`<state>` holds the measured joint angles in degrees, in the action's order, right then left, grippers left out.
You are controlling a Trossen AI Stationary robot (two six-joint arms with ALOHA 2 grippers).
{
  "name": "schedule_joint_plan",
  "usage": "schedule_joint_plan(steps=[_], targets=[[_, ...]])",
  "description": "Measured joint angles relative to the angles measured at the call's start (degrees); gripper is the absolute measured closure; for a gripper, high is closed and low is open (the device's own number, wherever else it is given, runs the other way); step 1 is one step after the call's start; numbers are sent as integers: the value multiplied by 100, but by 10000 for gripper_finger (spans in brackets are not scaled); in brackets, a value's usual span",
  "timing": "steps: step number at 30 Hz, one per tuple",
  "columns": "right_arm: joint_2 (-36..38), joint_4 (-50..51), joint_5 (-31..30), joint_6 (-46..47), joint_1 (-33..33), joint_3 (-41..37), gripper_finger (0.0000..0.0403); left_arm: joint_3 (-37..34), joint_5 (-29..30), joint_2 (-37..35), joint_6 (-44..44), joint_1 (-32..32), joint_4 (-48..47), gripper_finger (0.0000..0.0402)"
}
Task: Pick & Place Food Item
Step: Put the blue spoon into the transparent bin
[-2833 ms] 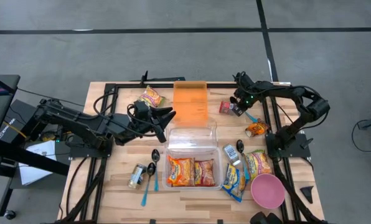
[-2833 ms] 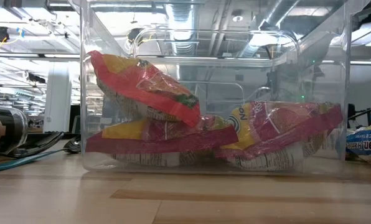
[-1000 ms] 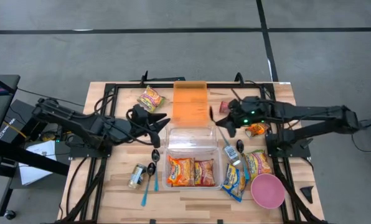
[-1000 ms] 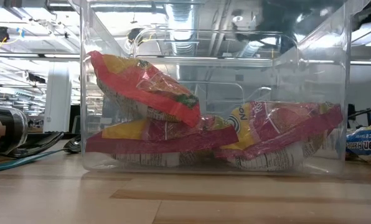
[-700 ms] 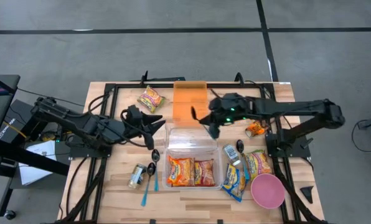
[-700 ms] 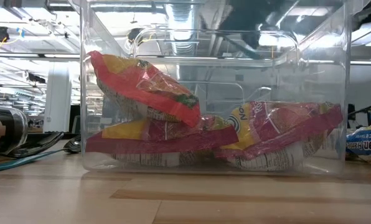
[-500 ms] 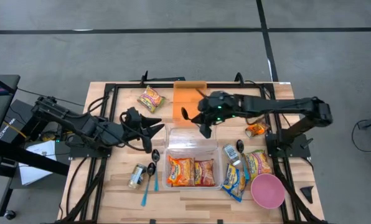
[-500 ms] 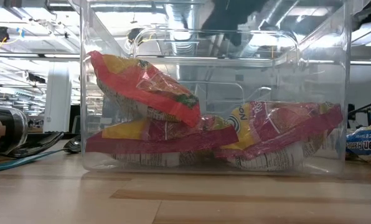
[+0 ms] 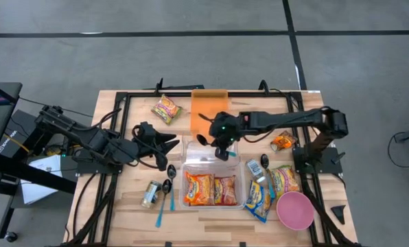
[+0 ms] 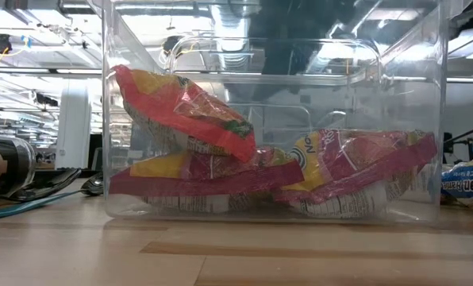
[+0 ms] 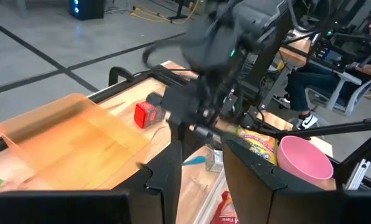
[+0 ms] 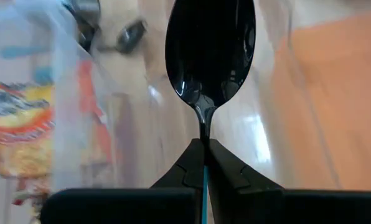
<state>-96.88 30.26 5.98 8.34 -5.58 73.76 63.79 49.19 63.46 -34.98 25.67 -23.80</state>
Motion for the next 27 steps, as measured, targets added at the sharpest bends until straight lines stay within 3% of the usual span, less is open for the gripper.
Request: schedule_joint_plan(steps=[14,27], targets=[[-747,-278,164,-138,16,0,403,0,1,0,-4,-2,20,289],[-743,-371,166,-142,17,0,403,0,2,0,-4,-2,22,289]])
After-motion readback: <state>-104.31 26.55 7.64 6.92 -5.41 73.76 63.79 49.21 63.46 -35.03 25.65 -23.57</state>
